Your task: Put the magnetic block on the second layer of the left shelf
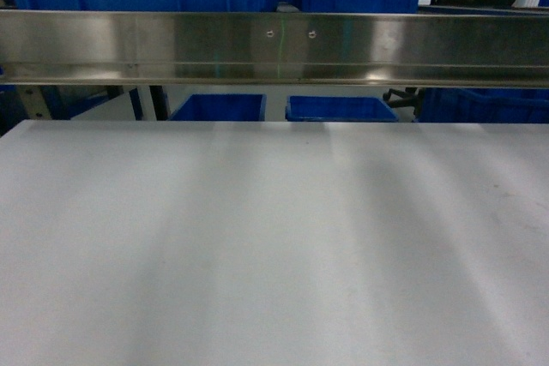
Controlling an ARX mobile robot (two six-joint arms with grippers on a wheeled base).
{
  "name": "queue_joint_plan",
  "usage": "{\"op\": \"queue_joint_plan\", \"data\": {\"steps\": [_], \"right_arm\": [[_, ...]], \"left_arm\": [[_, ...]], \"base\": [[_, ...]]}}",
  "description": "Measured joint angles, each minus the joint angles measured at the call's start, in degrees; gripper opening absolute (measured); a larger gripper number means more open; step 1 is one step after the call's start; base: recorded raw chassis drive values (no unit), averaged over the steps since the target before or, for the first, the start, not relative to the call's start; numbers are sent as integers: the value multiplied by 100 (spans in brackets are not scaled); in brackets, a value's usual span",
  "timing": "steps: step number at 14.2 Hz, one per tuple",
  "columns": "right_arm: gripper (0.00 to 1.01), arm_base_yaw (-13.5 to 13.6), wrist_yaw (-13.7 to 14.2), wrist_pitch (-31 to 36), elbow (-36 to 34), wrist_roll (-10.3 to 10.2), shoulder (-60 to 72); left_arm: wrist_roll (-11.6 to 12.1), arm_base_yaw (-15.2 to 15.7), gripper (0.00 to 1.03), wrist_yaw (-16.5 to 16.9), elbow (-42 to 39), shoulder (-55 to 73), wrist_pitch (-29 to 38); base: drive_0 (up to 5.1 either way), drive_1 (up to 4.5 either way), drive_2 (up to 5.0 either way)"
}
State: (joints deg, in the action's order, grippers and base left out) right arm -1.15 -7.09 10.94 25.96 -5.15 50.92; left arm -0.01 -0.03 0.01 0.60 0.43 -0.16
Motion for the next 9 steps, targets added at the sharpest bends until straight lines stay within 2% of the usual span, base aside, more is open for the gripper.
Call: {"op": "queue_joint_plan", "data": {"steps": [9], "right_arm": [[33, 0, 0, -17, -2, 0, 0]], "left_arm": [[0, 0, 98, 0, 0, 2, -4]], "base": [[-491, 131, 340]]}}
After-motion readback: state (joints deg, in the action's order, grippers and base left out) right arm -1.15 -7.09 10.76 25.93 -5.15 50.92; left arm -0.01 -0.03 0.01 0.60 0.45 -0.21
